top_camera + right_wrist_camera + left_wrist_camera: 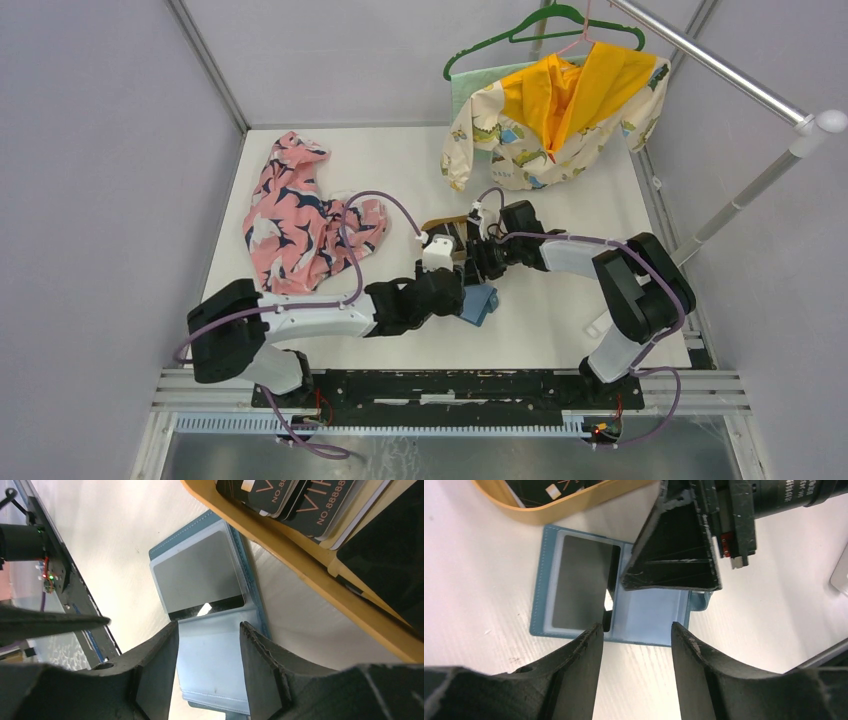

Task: Put the credit cards into the card holder
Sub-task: Insert the credit card into the card holder, then close the card holder at the center of the board.

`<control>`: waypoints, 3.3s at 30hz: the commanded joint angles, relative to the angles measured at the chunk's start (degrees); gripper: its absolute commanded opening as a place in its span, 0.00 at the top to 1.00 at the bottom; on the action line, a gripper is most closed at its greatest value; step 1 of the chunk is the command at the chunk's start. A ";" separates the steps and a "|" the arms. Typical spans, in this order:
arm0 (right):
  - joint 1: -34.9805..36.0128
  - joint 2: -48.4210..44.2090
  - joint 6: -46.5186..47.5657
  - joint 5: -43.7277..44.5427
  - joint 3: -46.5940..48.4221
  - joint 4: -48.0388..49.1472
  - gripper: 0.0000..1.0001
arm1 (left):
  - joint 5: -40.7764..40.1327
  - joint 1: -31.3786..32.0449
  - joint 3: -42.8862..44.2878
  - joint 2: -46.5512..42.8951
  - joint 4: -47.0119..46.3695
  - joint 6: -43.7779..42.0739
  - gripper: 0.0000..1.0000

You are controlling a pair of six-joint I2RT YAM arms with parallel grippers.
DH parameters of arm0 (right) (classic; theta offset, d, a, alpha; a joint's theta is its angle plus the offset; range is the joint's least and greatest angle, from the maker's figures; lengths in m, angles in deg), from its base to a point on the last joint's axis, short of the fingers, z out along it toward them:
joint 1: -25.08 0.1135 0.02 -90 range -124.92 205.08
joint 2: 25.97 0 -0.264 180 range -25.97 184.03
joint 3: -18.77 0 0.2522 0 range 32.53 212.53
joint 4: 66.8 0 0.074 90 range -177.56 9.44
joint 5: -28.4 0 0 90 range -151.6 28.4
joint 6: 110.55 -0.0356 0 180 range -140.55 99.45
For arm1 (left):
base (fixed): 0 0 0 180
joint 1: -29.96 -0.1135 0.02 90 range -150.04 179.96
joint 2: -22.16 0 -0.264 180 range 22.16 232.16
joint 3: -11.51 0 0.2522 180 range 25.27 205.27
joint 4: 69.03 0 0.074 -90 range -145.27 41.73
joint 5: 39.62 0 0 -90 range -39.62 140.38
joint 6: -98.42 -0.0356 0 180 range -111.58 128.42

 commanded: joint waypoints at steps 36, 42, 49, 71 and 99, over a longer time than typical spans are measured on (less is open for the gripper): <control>17.56 -4.84 62.32 25.30 0.59 -3.43 0.96 | 32.70 -27.01 -17.92 1.47 -24.69 -1.70 0.46; 18.85 -3.56 58.50 24.09 2.46 -2.32 0.94 | 35.08 -26.92 -20.84 1.43 -28.43 0.25 0.46; 18.65 -6.23 57.26 18.92 1.59 -2.47 0.89 | 34.90 -26.75 -24.45 -2.67 -30.50 3.19 0.46; 11.87 -11.87 63.89 8.74 -3.33 -7.85 0.84 | 32.92 -26.96 -28.88 -10.32 -29.41 6.22 0.31; 14.60 -4.05 66.90 13.26 -0.06 -14.89 0.87 | 45.59 -26.92 -29.35 -7.13 -44.41 10.29 0.52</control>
